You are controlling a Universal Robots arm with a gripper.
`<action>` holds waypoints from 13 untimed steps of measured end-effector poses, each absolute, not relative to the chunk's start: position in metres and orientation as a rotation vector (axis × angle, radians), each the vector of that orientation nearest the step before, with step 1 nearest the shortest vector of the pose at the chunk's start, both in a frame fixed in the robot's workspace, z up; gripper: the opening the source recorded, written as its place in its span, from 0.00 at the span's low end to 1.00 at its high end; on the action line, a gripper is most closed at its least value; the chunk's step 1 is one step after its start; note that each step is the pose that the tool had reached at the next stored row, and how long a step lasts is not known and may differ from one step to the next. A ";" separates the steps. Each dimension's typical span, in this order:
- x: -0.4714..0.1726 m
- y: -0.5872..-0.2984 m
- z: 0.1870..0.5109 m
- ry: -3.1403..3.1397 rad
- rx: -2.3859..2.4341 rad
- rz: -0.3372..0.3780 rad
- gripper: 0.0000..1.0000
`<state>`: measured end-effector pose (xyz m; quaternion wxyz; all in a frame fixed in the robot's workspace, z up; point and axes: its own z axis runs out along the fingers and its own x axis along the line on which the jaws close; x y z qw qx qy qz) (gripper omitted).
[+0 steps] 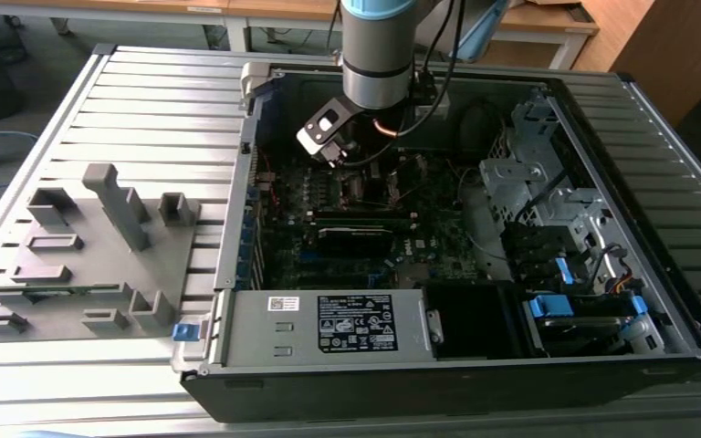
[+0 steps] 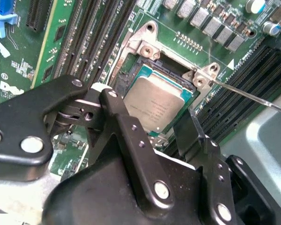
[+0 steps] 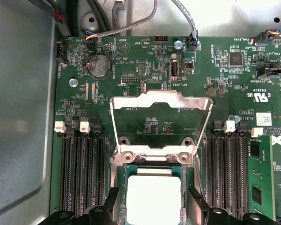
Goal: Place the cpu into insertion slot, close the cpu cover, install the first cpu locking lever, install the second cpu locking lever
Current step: 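Place the cpu into insertion slot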
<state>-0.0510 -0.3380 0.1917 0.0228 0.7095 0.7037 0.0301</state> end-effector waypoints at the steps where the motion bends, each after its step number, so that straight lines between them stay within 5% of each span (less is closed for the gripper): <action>1: -0.051 -0.338 0.192 2.179 2.197 0.093 0.67; 13: -0.051 -0.338 0.191 2.179 2.197 0.092 0.67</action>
